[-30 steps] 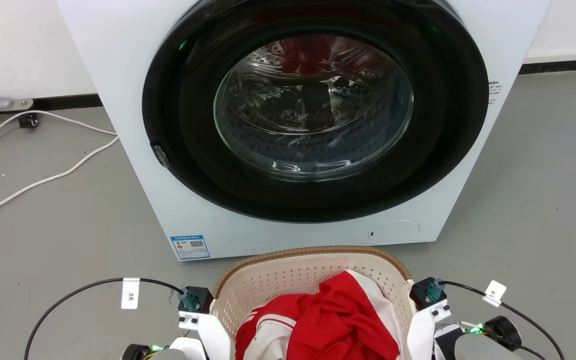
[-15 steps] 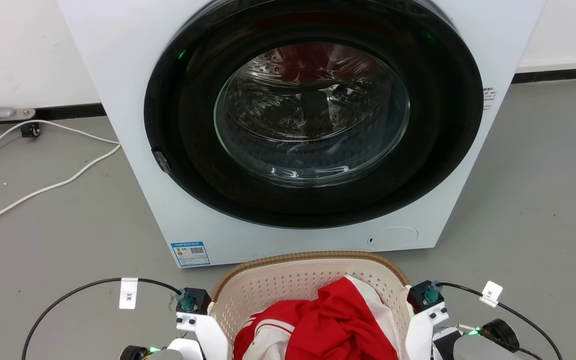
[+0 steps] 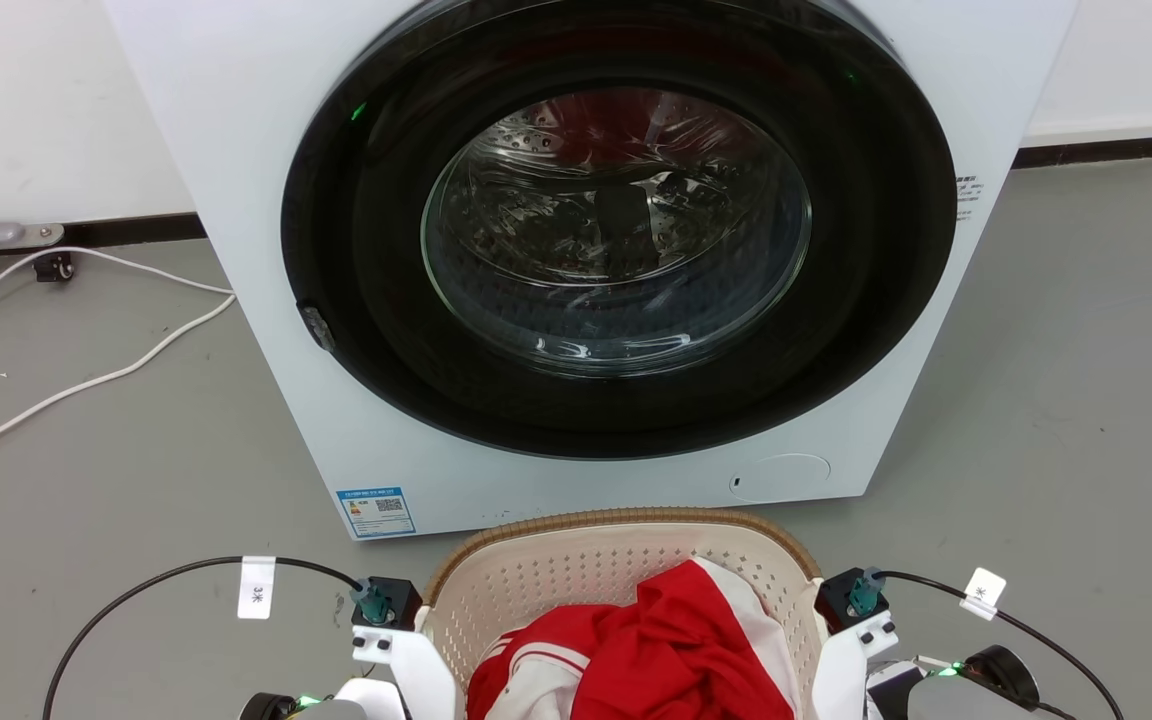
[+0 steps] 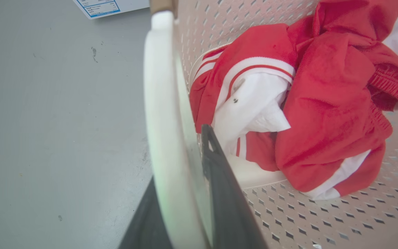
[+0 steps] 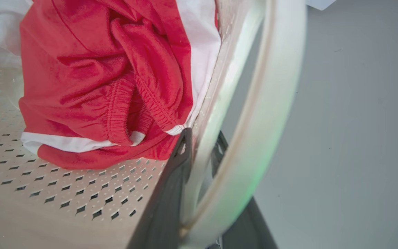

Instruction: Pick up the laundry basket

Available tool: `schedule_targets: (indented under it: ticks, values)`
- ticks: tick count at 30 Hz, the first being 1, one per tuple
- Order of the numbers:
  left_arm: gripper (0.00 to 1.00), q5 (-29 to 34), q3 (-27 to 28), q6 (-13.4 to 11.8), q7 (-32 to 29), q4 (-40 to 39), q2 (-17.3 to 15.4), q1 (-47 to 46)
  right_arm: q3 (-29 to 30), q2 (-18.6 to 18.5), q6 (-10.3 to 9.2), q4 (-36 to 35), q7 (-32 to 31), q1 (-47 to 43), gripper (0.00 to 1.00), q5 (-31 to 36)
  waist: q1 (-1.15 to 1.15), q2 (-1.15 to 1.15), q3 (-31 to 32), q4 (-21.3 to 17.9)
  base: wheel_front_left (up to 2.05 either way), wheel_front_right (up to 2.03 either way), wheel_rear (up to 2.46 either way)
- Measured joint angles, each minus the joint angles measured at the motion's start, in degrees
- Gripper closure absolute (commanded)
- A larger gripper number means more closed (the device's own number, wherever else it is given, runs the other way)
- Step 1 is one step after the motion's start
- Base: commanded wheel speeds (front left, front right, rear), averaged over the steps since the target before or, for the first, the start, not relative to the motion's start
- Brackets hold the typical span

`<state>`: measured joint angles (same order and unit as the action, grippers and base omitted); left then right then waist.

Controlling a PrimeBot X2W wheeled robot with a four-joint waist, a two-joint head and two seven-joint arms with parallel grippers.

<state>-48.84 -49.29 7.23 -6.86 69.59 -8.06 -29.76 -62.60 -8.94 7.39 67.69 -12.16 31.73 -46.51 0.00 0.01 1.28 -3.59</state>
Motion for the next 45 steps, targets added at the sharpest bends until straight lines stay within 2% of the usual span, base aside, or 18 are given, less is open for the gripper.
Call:
schedule_targets:
  ticks: [23,45]
  values:
    - [1.0,-4.09,-4.02,0.09,1.71,0.85,-0.19,-0.76,-6.3,-0.12,0.0,1.11,1.14,1.15,1.0,-6.35,0.0,0.0,-0.03,0.09,0.0,0.0,0.0]
    - [1.0,-7.34,-7.01,0.09,2.61,1.35,-0.42,-1.42,-9.09,-0.1,0.0,1.68,2.02,1.83,1.0,-9.42,0.0,0.0,-0.35,0.1,0.0,0.0,0.0]
